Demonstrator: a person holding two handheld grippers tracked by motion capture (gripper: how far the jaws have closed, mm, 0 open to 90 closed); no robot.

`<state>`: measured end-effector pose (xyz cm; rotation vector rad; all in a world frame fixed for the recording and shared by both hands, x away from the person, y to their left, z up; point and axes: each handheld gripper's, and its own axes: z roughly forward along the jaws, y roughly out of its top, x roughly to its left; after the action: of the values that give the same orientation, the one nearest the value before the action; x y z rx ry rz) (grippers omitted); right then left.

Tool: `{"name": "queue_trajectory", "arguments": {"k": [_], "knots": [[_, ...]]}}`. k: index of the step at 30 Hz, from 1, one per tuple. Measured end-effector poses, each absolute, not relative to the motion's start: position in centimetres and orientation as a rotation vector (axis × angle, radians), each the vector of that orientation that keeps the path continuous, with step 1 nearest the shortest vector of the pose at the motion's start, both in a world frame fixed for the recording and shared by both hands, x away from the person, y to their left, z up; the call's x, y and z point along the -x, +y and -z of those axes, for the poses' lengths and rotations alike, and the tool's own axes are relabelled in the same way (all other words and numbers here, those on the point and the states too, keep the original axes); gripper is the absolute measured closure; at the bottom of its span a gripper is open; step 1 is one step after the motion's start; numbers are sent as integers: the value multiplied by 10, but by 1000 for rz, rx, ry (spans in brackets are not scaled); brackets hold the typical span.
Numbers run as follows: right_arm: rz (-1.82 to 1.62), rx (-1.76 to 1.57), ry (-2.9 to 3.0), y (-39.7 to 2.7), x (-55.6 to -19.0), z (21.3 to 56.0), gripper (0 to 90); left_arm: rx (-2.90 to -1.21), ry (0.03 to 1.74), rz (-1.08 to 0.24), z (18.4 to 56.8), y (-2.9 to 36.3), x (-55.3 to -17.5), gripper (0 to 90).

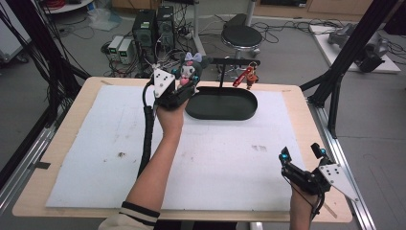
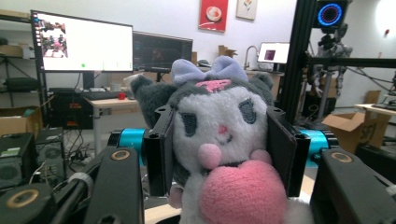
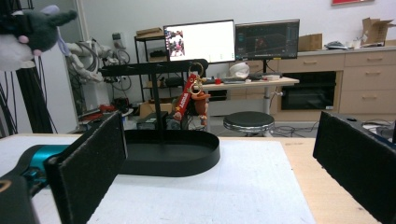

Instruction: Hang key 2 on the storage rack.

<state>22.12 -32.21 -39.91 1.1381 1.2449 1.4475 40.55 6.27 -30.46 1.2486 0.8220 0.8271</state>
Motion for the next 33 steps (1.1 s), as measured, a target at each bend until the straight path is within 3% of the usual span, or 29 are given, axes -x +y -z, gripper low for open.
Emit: {"name": "queue_trajectory", "arguments": {"k": [33], "knots": [[-1467, -1132, 1293, -312, -232, 406, 19, -1303, 886, -869, 329, 52, -461, 496]]}}
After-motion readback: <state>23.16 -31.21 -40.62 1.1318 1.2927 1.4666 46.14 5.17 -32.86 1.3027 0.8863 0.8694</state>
